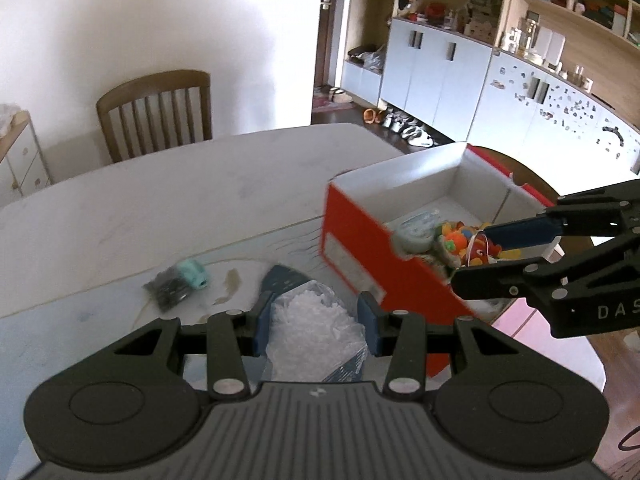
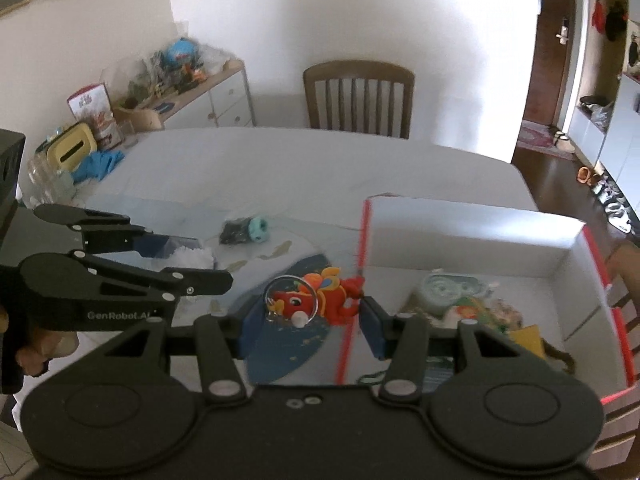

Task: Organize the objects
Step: 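Carry the white-pellet bag with the left gripper while the right gripper carries the keychain into the shoebox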

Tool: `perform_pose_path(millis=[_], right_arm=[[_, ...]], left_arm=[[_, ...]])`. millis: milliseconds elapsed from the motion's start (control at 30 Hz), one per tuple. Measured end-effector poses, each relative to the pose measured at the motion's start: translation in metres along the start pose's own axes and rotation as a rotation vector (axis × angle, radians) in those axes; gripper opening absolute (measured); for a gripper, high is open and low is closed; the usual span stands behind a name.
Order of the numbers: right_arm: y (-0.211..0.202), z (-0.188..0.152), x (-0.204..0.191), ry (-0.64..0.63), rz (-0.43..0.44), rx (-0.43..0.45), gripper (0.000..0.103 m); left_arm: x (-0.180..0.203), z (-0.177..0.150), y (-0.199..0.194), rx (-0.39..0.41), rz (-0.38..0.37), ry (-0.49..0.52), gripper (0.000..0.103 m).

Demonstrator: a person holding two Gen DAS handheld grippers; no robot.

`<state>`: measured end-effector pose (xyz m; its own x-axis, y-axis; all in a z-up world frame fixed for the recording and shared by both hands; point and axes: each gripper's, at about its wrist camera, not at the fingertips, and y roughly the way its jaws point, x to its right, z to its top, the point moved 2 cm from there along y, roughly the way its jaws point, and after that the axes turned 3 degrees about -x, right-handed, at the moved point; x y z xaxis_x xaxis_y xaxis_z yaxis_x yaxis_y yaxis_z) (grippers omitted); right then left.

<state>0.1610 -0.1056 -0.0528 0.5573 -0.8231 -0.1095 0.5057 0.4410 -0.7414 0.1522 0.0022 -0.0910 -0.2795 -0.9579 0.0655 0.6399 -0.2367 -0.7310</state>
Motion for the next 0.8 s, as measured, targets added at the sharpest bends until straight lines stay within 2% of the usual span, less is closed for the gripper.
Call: perform_pose_path(millis=[500, 800], right_arm=[[-0.034, -0.028, 0.088, 0.075, -0.051, 0.041, 0.051], [-0.038, -0.039, 0.138, 0.101, -0.106, 0.033, 0.051]], left_arm=[[0.096, 0.032, 0.027, 0.014, -0.029, 0.089, 0.044], [0.137, 0.042, 0.050, -0.008, -0.051, 0.123, 0.044]])
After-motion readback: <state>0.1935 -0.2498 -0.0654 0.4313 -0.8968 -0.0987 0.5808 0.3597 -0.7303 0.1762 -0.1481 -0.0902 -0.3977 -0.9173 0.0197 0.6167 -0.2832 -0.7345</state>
